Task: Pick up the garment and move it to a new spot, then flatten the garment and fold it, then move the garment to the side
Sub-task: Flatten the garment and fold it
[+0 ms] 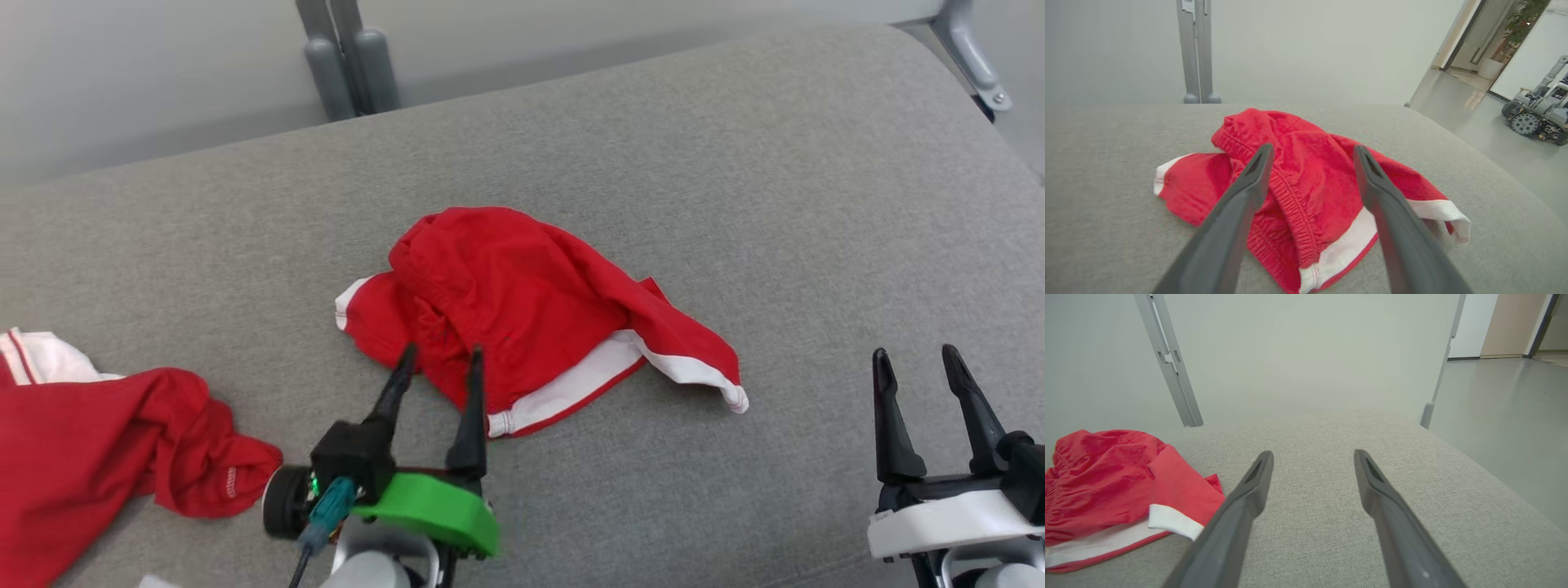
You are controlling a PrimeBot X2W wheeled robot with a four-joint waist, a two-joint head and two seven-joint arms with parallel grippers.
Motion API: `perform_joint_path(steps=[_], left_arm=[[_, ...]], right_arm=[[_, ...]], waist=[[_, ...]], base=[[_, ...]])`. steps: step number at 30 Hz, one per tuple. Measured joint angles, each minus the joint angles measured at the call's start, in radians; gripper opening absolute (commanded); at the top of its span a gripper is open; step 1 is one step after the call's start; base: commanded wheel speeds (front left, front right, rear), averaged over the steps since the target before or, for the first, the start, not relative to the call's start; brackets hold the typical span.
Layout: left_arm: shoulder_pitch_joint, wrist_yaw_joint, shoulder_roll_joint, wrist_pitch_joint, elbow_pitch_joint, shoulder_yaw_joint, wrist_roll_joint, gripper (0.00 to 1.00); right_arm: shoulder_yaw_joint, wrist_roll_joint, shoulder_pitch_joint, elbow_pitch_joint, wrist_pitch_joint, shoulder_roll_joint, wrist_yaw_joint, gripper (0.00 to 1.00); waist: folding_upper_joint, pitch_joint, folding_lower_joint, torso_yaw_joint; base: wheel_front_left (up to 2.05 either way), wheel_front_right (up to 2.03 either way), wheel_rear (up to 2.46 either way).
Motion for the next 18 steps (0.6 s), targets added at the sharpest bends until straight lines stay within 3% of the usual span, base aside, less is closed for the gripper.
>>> perform_joint_path(steps=[3, 6, 14, 18], left_arm=[[0.126, 0.006, -0.003, 0.000, -0.049, 0.099, 0.071, 1.00], [0.231, -0.015, -0.018, 0.000, -0.066, 0.184, 0.158, 1.00], [0.418, -0.159, -0.093, 0.000, -0.076, 0.410, 0.305, 1.00], [0.451, -0.243, -0.111, 0.000, -0.036, 0.478, 0.363, 1.00]], right_arm=[[-0.012, 0.000, 0.022, 0.007, 0.000, -0.006, 0.000, 1.00], [-0.012, 0.000, 0.047, 0.022, 0.000, -0.006, 0.000, 1.00], [0.021, -0.005, 0.095, 0.087, 0.000, 0.015, 0.000, 1.00], [0.036, -0.011, 0.100, 0.107, 0.000, 0.023, 0.000, 1.00]], waist=[[0.0000, -0.026, 0.0000, 0.036], [0.0000, -0.060, 0.0000, 0.065], [0.0000, -0.138, -0.0001, 0.136], [0.0000, -0.161, 0.0000, 0.160]], base=[[0.00, 0.00, 0.00], [0.00, 0.00, 0.00], [0.00, 0.00, 0.00], [0.00, 0.00, 0.00]])
